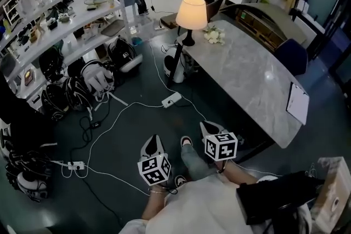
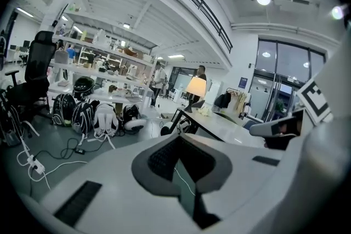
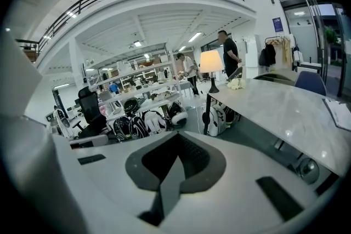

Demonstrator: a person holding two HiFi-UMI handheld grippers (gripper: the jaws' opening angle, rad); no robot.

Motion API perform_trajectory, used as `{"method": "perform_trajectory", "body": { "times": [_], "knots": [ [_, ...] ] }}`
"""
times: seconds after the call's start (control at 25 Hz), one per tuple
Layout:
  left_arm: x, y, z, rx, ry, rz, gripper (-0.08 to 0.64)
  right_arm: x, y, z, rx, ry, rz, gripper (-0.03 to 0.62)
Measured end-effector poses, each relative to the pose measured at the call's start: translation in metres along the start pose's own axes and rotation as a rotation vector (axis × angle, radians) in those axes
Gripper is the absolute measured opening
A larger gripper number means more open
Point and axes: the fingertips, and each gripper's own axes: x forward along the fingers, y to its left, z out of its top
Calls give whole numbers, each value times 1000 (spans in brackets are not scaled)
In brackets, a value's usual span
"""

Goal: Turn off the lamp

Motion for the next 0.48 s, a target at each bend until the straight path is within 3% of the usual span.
{"method": "perform_trajectory", "body": {
  "times": [0.48],
  "knots": [
    [51, 11, 7, 39, 33, 11, -3, 53, -26, 2, 71, 21, 14, -2]
  ]
}}
